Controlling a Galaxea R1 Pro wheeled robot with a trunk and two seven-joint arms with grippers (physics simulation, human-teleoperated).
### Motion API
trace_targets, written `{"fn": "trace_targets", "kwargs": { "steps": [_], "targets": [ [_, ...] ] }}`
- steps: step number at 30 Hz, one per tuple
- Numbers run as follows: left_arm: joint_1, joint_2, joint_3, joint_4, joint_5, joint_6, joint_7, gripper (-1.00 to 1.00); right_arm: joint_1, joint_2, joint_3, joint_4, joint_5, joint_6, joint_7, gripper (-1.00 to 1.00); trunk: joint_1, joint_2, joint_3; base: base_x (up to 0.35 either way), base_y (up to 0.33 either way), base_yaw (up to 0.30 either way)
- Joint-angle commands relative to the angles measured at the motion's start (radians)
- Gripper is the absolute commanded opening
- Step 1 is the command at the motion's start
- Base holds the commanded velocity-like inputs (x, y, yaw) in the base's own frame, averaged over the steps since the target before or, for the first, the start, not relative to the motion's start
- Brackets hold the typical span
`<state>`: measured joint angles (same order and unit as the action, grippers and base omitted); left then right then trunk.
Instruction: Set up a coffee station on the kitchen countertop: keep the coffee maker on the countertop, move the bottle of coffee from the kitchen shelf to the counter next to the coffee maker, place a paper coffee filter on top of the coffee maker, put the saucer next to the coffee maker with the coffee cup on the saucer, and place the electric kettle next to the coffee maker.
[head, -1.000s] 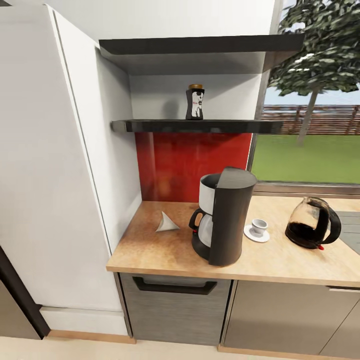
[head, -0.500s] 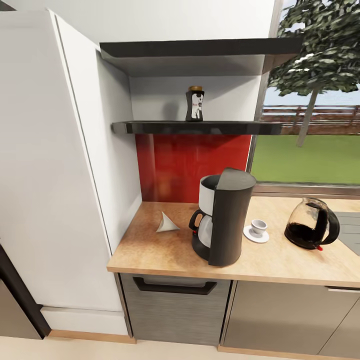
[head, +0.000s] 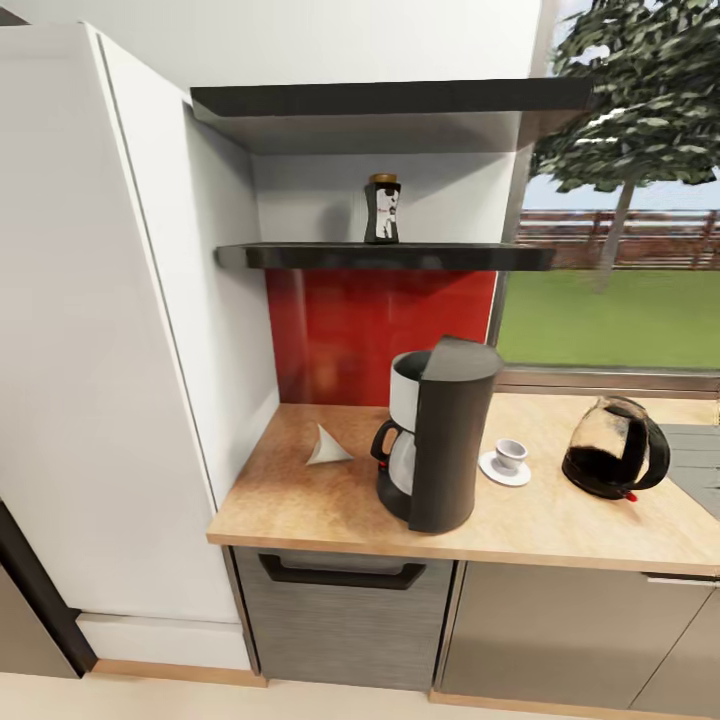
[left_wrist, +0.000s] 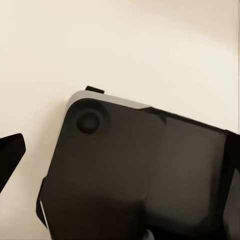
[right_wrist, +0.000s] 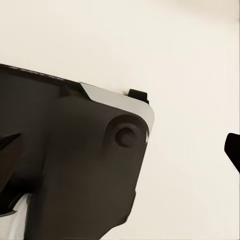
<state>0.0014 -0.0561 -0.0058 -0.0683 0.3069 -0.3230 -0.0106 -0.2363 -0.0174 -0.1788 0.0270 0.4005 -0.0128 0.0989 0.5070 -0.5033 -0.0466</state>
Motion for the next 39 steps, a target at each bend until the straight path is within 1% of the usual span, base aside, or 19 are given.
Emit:
{"fn": "trace_targets", "kwargs": {
  "steps": [1,12,17,20,39],
  "targets": [
    [0.0,0.0,0.0,-0.001,0.007,-0.003,-0.001,1.0,-0.001,-0.001,-0.01,0.002,0.008,-0.002,0.002,1.0,0.0,-0.002,-0.002,0.0,-0.256,0.0],
    [0.0,-0.005,-0.006,0.001,0.002,-0.004,0.0,1.0,-0.001,-0.011,-0.014,0.001,0.007,-0.008,-0.019,1.0,0.0,-0.002,-0.002,0.0,-0.302,0.0],
    [0.0,-0.005,-0.006,0.001,0.002,-0.004,0.0,1.0,-0.001,-0.024,-0.016,0.001,0.003,-0.052,-0.018,1.0,0.0,-0.002,-0.002,0.0,-0.329,0.0],
    [0.0,-0.006,-0.009,0.002,-0.001,-0.005,0.0,1.0,-0.001,-0.026,-0.018,0.001,0.001,-0.068,-0.018,1.0,0.0,-0.002,-0.002,0.0,-0.331,0.0],
    [0.0,-0.007,-0.01,0.002,-0.003,-0.005,0.0,1.0,-0.001,-0.025,-0.017,0.001,0.002,-0.078,-0.019,1.0,0.0,-0.002,-0.002,0.0,-0.331,0.0]
  ]
}}
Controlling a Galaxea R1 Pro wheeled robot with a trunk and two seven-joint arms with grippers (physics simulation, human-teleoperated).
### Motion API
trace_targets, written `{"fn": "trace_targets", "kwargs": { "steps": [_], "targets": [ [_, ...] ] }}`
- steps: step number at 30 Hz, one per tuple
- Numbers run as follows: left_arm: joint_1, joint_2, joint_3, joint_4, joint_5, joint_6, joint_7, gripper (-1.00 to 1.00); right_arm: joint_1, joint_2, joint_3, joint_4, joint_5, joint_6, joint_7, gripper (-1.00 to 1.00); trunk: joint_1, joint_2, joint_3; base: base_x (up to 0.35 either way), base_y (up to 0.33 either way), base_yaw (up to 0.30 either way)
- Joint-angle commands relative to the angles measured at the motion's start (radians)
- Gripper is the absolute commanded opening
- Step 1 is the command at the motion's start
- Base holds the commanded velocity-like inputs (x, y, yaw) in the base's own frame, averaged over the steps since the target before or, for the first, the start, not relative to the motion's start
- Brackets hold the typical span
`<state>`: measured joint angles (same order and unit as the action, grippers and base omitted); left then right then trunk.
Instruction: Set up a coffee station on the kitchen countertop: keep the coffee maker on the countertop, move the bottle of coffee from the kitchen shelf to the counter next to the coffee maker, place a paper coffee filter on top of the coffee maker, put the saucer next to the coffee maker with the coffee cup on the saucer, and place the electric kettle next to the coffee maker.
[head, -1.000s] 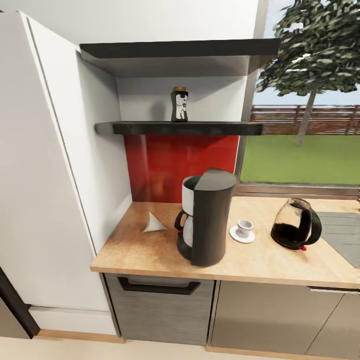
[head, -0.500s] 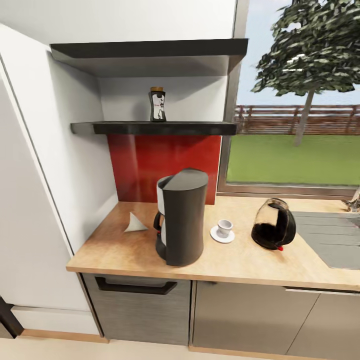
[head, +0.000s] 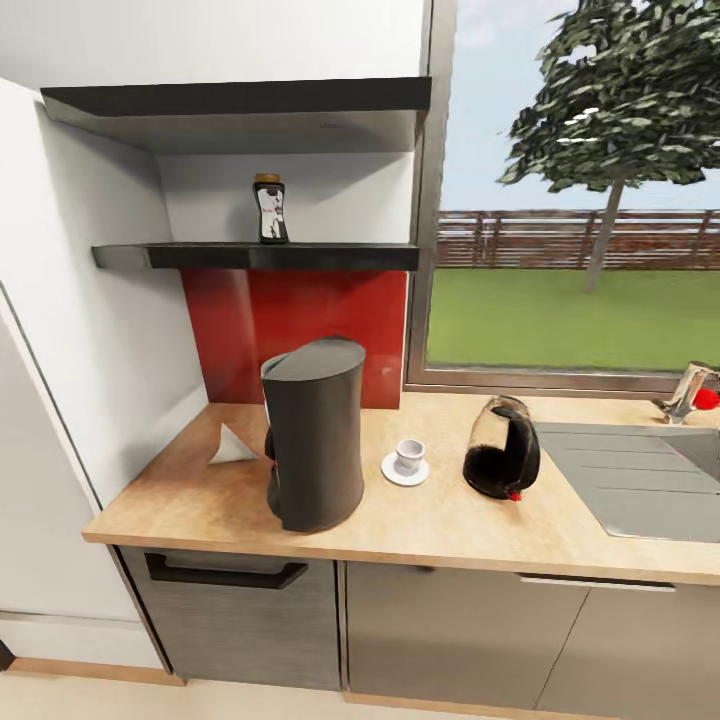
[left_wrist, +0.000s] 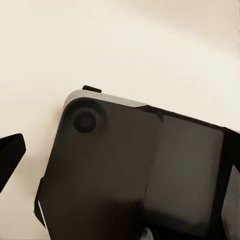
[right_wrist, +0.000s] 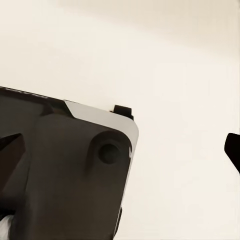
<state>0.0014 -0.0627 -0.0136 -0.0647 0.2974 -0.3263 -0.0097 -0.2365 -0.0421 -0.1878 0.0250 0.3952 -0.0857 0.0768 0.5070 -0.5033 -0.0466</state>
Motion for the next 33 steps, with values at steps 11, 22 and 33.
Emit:
{"fn": "trace_targets", "kwargs": {
  "steps": [11,22,33],
  "targets": [
    [0.0,0.001,-0.003,0.0,0.006,-0.026,-0.001,1.0,-0.001,-0.001,-0.009,0.003,0.007,-0.006,0.001,1.0,0.0,-0.002,-0.002,-0.056,-0.328,0.0],
    [0.0,0.003,-0.001,0.002,0.021,-0.099,0.002,1.0,-0.001,-0.002,-0.058,0.003,-0.023,-0.04,0.011,1.0,0.0,-0.002,-0.002,-0.122,-0.174,0.0],
    [0.0,0.004,0.001,0.002,0.023,-0.112,0.005,1.0,-0.001,0.045,-0.144,-0.516,-0.155,-0.031,0.091,1.0,0.0,-0.002,-0.002,-0.002,-0.002,0.0]
  ]
}}
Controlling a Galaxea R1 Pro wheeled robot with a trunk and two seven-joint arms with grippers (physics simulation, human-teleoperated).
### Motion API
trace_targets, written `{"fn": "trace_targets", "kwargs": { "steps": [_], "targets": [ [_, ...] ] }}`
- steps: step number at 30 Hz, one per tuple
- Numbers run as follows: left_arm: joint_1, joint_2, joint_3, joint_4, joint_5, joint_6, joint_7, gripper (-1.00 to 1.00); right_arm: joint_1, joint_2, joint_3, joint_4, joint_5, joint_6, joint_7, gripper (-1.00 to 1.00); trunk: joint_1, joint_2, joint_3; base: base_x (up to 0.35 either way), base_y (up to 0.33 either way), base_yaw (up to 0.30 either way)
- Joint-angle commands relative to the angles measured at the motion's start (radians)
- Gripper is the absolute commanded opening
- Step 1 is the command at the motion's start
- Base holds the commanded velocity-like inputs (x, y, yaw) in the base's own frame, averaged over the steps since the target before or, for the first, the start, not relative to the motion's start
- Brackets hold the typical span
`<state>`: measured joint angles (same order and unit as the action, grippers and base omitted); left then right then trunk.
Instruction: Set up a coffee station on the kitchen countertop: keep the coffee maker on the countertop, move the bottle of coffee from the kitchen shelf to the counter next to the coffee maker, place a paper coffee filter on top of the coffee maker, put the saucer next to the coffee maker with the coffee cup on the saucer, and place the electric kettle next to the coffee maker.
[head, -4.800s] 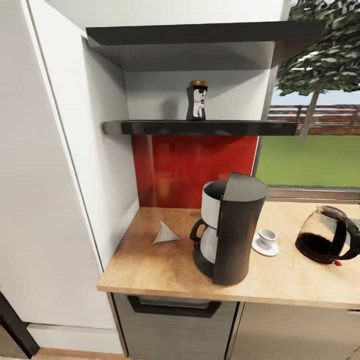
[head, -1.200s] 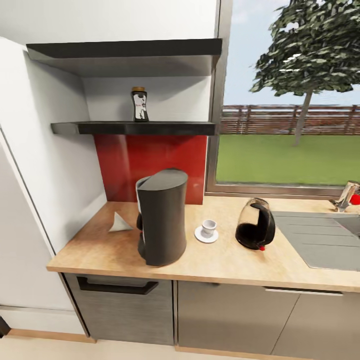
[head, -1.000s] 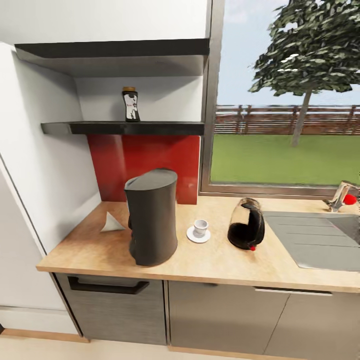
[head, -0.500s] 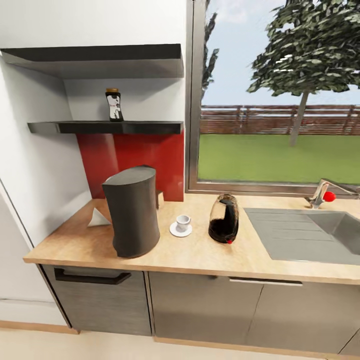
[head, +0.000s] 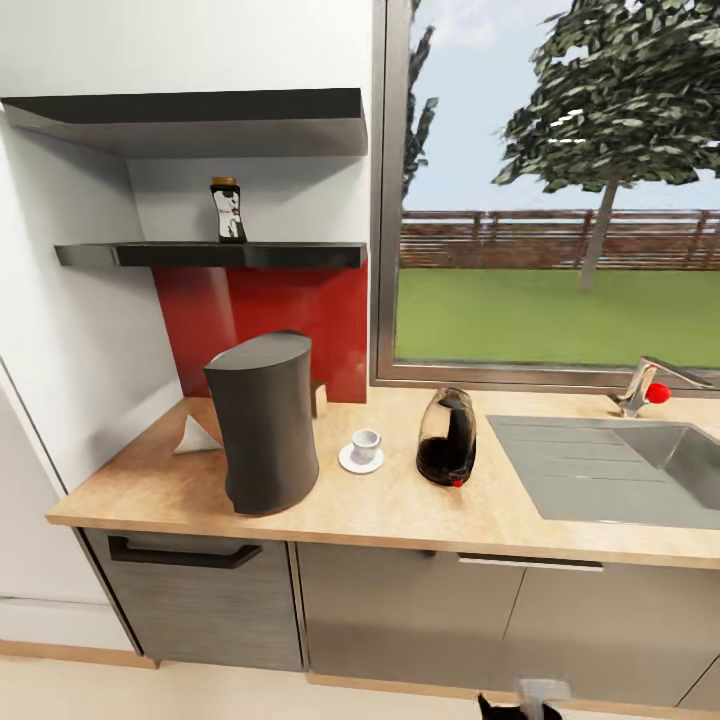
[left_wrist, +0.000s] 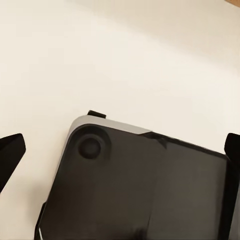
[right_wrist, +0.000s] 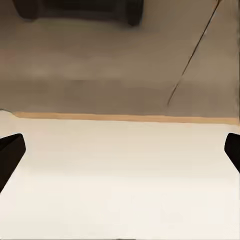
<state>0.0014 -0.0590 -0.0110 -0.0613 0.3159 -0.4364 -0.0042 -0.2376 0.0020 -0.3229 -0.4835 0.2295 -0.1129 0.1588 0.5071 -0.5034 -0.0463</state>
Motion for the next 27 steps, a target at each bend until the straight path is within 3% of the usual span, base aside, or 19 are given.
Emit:
{"fn": "trace_targets", "kwargs": {
  "steps": [1,4,8,10,13,14,17,18,23,24,27],
  "targets": [
    [0.0,0.0,-0.001,-0.002,0.005,-0.002,0.0,1.0,0.0,0.003,-0.009,-0.044,0.008,-0.005,0.02,1.0,0.0,-0.002,-0.002,0.0,0.0,0.0],
    [0.0,0.003,0.0,-0.002,0.006,-0.001,0.0,1.0,0.0,0.013,-0.01,-0.255,-0.004,-0.012,0.063,1.0,0.0,-0.002,-0.002,0.0,0.0,0.0],
    [0.0,0.004,0.001,-0.002,0.006,-0.001,0.0,1.0,0.0,0.048,-0.004,-0.492,-0.015,-0.01,0.09,1.0,0.0,-0.002,-0.002,0.0,0.0,0.0],
    [0.0,0.004,0.001,-0.002,0.006,-0.001,0.0,1.0,0.0,0.069,0.025,-0.61,-0.014,-0.006,0.095,1.0,0.0,-0.002,-0.002,0.0,0.0,0.0],
    [0.0,0.004,0.001,-0.002,0.006,-0.001,0.0,1.0,0.0,0.079,0.07,-0.728,-0.013,0.025,0.096,1.0,0.0,-0.002,-0.002,0.0,0.0,0.0],
    [0.0,0.003,0.001,-0.002,0.005,-0.001,0.0,1.0,0.0,0.082,0.091,-0.831,-0.016,0.089,0.097,1.0,0.0,-0.002,-0.002,0.0,0.0,0.0],
    [0.0,0.002,0.002,-0.002,0.006,0.0,0.0,1.0,0.0,0.08,0.105,-0.961,-0.025,0.196,0.098,1.0,0.0,-0.002,-0.002,0.0,0.0,0.0],
    [0.0,0.002,0.004,-0.002,0.006,0.001,0.0,1.0,0.0,0.084,0.114,-1.041,-0.033,0.29,0.081,1.0,0.0,-0.002,-0.002,0.0,0.0,0.0],
    [0.0,0.003,0.005,-0.002,0.006,0.003,0.001,1.0,-0.01,0.102,0.119,-1.046,-0.036,0.381,0.064,1.0,0.0,-0.002,-0.002,0.0,0.0,0.0],
    [0.0,0.004,0.005,-0.002,0.006,0.007,0.001,1.0,-0.036,0.105,0.12,-0.993,-0.04,0.415,0.06,1.0,0.0,-0.002,-0.002,0.116,0.0,0.0],
    [0.0,0.004,0.005,-0.002,0.006,0.009,0.001,1.0,-0.04,0.108,0.12,-0.954,-0.041,0.379,0.059,1.0,0.0,-0.002,-0.002,0.188,0.0,0.0]
  ]
}}
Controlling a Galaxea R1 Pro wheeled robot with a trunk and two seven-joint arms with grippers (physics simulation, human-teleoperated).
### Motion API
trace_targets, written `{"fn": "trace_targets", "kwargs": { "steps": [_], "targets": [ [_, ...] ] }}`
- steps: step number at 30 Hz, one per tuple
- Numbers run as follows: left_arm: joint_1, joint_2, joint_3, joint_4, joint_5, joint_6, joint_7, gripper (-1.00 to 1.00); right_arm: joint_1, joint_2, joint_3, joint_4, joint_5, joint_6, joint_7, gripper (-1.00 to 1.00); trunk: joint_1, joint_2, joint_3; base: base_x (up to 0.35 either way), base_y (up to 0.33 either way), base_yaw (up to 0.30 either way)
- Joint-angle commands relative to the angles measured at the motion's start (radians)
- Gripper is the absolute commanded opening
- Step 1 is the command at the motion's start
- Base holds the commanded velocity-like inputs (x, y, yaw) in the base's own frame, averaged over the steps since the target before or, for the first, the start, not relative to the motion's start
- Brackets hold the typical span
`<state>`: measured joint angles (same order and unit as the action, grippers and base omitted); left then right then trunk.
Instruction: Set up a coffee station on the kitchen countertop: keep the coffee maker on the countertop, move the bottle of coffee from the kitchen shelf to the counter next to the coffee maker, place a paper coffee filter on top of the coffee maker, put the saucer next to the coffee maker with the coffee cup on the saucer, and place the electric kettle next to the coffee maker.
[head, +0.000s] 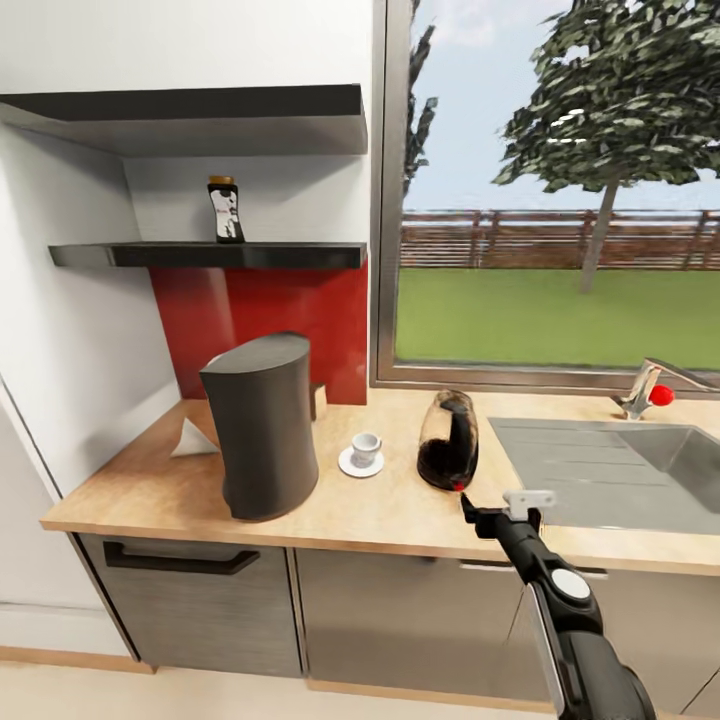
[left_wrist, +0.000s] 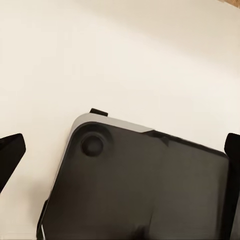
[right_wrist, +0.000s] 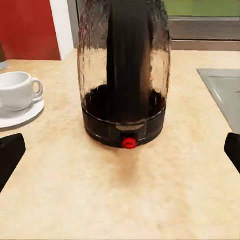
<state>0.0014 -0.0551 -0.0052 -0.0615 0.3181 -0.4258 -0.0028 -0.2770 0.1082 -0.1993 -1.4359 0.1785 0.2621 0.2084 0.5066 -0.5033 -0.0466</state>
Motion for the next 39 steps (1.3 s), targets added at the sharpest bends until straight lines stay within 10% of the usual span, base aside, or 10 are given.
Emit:
{"fn": "trace_targets", "kwargs": {
  "steps": [1,39],
  "targets": [
    [0.0,0.0,-0.001,-0.001,0.004,-0.001,0.0,1.0,-0.001,0.002,-0.003,0.009,0.01,-0.008,0.009,1.0,0.001,-0.002,-0.002,0.264,0.0,0.0],
    [0.0,0.0,-0.004,-0.001,0.002,-0.01,0.0,1.0,-0.002,0.0,-0.003,0.044,0.01,-0.098,0.026,1.0,0.001,-0.002,-0.002,0.132,0.0,0.0]
  ]
}}
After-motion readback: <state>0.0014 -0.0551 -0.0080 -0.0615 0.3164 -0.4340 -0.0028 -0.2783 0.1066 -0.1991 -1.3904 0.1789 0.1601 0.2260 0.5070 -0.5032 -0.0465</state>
